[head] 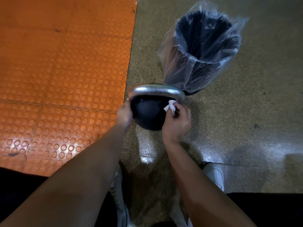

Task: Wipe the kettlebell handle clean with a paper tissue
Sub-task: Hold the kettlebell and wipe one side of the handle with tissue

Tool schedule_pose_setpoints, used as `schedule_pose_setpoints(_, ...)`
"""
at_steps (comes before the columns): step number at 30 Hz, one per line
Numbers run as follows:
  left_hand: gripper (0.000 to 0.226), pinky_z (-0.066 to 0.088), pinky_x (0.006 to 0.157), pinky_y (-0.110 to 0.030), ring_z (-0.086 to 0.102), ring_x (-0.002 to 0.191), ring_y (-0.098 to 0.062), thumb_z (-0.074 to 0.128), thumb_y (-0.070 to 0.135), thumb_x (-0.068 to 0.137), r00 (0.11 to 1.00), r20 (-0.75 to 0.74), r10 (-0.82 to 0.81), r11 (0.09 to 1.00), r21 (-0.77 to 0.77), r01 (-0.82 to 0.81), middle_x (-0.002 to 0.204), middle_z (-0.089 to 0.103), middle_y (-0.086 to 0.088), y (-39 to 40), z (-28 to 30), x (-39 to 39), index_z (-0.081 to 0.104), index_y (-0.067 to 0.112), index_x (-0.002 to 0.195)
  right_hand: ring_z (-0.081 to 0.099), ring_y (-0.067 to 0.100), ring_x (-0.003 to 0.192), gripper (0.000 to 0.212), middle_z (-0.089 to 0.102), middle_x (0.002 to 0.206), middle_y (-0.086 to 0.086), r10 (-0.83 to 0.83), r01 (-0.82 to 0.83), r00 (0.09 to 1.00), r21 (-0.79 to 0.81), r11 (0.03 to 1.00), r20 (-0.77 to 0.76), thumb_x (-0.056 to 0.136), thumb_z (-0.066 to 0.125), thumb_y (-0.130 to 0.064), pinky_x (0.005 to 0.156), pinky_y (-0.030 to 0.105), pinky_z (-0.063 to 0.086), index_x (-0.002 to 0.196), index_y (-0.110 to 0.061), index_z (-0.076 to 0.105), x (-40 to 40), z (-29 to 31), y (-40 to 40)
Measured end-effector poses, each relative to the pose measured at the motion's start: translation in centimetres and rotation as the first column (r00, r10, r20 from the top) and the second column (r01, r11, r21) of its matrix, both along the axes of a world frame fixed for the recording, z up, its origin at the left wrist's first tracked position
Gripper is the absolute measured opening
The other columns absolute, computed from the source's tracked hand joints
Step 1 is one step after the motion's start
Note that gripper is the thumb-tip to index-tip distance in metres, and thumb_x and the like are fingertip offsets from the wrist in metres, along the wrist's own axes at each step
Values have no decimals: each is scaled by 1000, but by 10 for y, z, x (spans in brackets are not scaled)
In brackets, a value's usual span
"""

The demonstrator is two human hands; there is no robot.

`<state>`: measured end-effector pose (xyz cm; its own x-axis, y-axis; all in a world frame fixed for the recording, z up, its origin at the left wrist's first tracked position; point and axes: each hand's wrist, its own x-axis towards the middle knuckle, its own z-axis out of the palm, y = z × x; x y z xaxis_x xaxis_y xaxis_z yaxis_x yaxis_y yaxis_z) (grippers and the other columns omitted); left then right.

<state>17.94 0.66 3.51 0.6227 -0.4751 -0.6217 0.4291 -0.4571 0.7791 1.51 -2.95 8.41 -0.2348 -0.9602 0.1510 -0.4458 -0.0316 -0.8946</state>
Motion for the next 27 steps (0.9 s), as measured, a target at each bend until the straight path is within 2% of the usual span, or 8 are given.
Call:
schedule_pose_setpoints(7, 46, 43, 107, -48, 60, 120, -29, 46, 47, 98, 1000, 18, -15, 1000, -8, 15, 116, 71, -7, 0, 1, -1, 69, 12, 118, 60, 12, 86, 19, 71, 101, 14, -47, 46, 999, 48, 998, 16, 84, 72, 3, 77, -4, 35, 100, -4, 78, -8, -5, -4)
schedule_pose_setpoints(12, 46, 43, 109, -50, 61, 119, -29, 46, 44, 100, 1000, -6, -10, 1000, -15, 9, 117, 71, -8, -1, 1, 0, 67, 8, 122, 63, 16, 87, 22, 70, 99, 14, 50, -50, 997, 5, 999, -56, 80, 74, 7, 77, -6, 35, 98, -5, 78, -6, -5, -5)
schedule_pose_setpoints(15, 47, 41, 110, -53, 58, 123, -31, 45, 41, 102, 1000, -17, 1, 1000, -16, -2, 122, 69, -14, -2, 2, -1, 65, 5, 125, 63, 18, 81, 18, 69, 96, 14, 11, -10, 1000, 36, 999, -28, 80, 76, 5, 70, 11, 46, 96, -5, 78, -12, -8, -8)
schedule_pose_setpoints(18, 47, 43, 109, -49, 60, 121, -29, 46, 44, 102, 1000, -24, -16, 1000, -19, 16, 119, 70, -9, -1, 1, 0, 66, 7, 124, 61, 12, 85, 20, 70, 98, 12, 72, -76, 994, -43, 996, -86, 80, 75, 2, 74, 6, 41, 97, -6, 79, -14, -7, -9)
schedule_pose_setpoints(19, 47, 44, 109, -48, 60, 120, -29, 46, 44, 102, 1000, -22, -18, 1000, -21, 18, 118, 70, -8, -1, 0, 0, 66, 8, 124, 62, 10, 87, 21, 71, 100, 12, 104, -110, 989, -54, 992, -109, 80, 75, 3, 76, 8, 41, 99, -6, 79, -13, -8, -9)
schedule_pose_setpoints(23, 51, 43, 109, -50, 59, 121, -29, 46, 49, 98, 999, -10, -34, 999, -3, 34, 120, 70, -7, 0, 0, 0, 67, 9, 122, 60, 11, 84, 22, 71, 99, 12, 86, -83, 993, 41, 996, -79, 80, 77, 4, 73, 15, 44, 99, -7, 80, -15, -12, -8)
schedule_pose_setpoints(24, 54, 42, 110, -51, 59, 121, -29, 47, 52, 96, 999, -6, -37, 999, 3, 37, 120, 70, -7, 1, -1, 1, 67, 10, 122, 60, 10, 81, 20, 70, 97, 12, 71, -69, 995, 39, 997, -71, 80, 78, 3, 72, 15, 45, 98, -7, 80, -16, -12, -9)
schedule_pose_setpoints(27, 55, 42, 110, -51, 59, 120, -27, 46, 56, 92, 999, -10, -43, 999, 14, 43, 120, 70, -5, 1, -2, 3, 68, 14, 121, 62, 9, 86, 18, 72, 98, 11, 101, -108, 989, -66, 992, -105, 81, 75, 1, 78, 1, 40, 97, -6, 80, -16, -8, -10)
